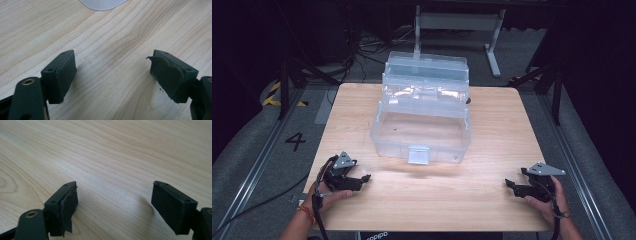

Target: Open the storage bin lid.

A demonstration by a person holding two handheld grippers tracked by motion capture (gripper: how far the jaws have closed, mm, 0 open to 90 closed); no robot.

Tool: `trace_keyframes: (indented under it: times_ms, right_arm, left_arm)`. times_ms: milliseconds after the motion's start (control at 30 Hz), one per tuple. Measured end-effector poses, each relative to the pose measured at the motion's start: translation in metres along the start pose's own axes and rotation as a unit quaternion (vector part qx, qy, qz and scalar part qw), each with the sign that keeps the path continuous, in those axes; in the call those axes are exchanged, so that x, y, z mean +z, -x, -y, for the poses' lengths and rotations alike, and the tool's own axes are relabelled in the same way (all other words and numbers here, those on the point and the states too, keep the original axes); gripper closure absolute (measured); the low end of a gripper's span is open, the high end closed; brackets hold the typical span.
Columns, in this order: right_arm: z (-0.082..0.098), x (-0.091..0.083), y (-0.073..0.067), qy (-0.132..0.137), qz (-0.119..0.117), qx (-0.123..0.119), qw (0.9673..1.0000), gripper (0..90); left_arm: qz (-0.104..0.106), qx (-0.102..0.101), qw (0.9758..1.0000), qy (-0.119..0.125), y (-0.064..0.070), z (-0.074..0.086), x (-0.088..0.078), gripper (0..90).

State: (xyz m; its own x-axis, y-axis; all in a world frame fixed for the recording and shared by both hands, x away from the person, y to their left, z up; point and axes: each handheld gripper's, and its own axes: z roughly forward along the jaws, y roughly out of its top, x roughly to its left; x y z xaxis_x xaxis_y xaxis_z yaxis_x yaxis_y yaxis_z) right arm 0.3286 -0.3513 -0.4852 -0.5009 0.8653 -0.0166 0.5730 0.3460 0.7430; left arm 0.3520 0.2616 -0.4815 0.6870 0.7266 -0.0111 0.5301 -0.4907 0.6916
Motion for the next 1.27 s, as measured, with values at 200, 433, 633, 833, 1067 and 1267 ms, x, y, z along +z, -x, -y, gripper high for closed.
trace_keyframes:
  times_ms: [200,433,633,833,1067,1267]
  right_arm:
    - [0.0011,0.0008,0.0024,0.0,-0.008,0.009,0.9999,20.1]
    - [0.0008,0.0009,0.0024,-0.001,-0.009,0.01,0.9999,19.6]
    - [0.0004,0.0017,0.0036,-0.002,-0.01,0.01,0.9999,17.9]
    - [-0.0001,0.0023,0.0041,-0.003,-0.01,0.009,0.9999,16.9]
    - [-0.0008,0.0031,0.0036,-0.004,-0.002,0.015,0.9999,15.8]
    - [-0.0022,0.0049,0.0044,-0.006,0.0,0.018,0.9998,14.4]
  left_arm:
    - [-0.007,-0.001,1.0,0.0,0.0006,-0.0004,0.0001,21.2]
    - [-0.01,-0.003,0.9999,-0.001,0.0012,-0.0004,-0.0001,20.7]
    - [-0.01,-0.006,0.9999,-0.001,0.001,-0.0006,0.0005,19.7]
    - [-0.011,-0.004,0.9999,-0.002,0.0002,-0.0008,0.0004,19.5]
    - [-0.013,-0.011,0.9999,-0.002,0.0001,-0.0007,0.0005,19.5]
    - [-0.013,-0.011,0.9999,-0.001,-0.0001,-0.0007,0.0006,19.2]
